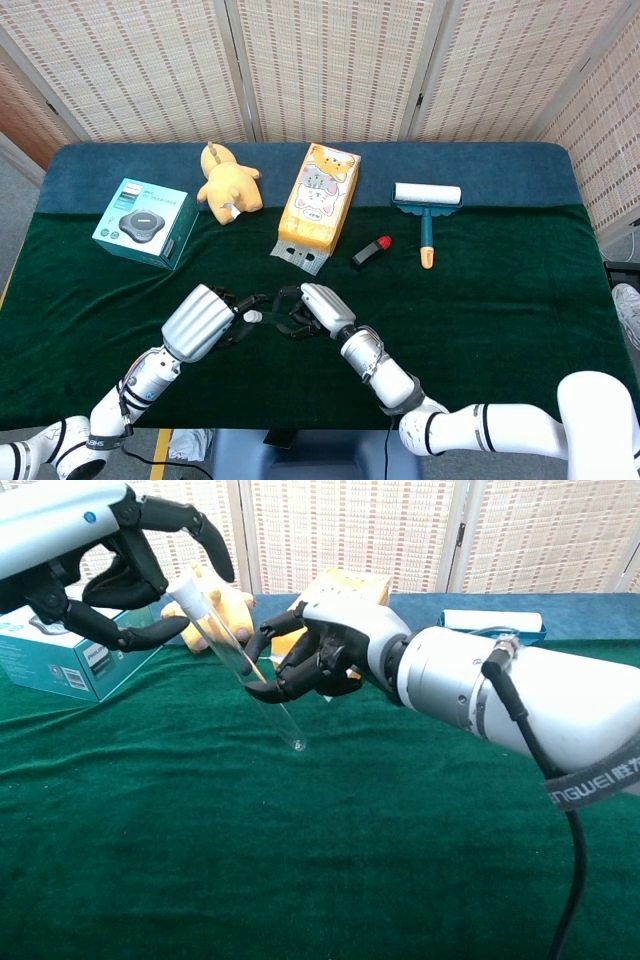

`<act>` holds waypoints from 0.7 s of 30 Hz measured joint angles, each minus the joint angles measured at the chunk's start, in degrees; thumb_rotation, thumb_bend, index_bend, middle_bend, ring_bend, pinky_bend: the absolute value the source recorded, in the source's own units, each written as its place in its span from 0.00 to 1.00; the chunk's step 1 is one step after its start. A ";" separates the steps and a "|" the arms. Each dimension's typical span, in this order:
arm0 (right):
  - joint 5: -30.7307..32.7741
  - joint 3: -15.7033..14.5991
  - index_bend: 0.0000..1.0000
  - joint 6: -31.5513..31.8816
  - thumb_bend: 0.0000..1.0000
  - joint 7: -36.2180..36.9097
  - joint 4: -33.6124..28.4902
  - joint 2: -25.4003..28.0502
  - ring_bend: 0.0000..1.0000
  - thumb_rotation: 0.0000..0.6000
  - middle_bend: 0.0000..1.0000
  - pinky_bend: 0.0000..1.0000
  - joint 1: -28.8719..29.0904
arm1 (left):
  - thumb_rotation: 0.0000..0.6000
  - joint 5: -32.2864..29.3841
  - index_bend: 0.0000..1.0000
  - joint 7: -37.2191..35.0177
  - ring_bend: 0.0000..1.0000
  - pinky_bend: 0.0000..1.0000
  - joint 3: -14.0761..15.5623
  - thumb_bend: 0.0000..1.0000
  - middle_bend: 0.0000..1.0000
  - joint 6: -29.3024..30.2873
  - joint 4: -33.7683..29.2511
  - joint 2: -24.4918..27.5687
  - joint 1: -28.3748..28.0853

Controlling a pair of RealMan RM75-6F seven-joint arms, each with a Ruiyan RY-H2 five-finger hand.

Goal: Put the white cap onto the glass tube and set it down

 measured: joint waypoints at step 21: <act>2.27 -2.41 0.95 1.31 0.72 -12.50 -3.41 7.99 1.00 1.00 1.00 1.00 0.88 | 1.00 -1.85 0.13 -0.44 0.84 0.84 1.67 0.46 1.00 0.74 -1.62 4.65 2.88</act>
